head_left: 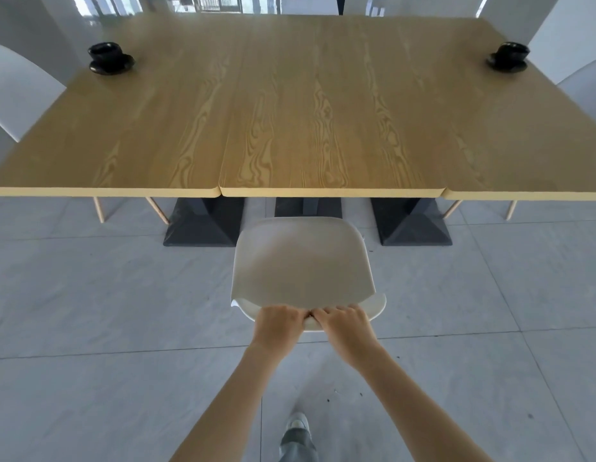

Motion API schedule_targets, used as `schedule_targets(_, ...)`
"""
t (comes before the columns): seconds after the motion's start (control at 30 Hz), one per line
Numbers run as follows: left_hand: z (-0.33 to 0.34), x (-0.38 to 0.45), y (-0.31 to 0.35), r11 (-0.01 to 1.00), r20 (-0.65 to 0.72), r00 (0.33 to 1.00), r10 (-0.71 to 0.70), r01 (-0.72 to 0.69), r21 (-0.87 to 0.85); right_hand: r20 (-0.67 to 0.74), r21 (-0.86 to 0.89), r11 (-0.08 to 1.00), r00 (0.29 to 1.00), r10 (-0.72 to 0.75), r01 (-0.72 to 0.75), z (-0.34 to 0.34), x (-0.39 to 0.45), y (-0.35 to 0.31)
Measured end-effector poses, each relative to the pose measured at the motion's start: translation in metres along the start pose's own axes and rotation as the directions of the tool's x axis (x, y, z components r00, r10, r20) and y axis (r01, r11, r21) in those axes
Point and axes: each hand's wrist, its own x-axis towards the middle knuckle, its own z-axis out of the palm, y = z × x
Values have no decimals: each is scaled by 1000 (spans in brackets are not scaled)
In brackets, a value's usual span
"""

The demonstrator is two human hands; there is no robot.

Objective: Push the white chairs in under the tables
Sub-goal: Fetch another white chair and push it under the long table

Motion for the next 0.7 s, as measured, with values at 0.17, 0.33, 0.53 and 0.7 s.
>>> schedule_targets(0.17,0,25,-18,999,34,999,11,-10,-32,-14,-5,1000,1000,11,-12,-5,23,3)
schedule_targets(0.33,-4,39,-28,1000,8,1000,0,0,10,-38,-10,1000,999,6,-6,-8,43,5)
schedule_targets(0.53,-12,53,-37,1000,-31,999,29,-29,-6,-30,-16,1000,1000,4,-4,-10,64,9)
schedule_targets(0.7,-12,63,-44,1000,-64,998,-1,0,-14,-23,-40,999,1000,-6,5,-12,78,13)
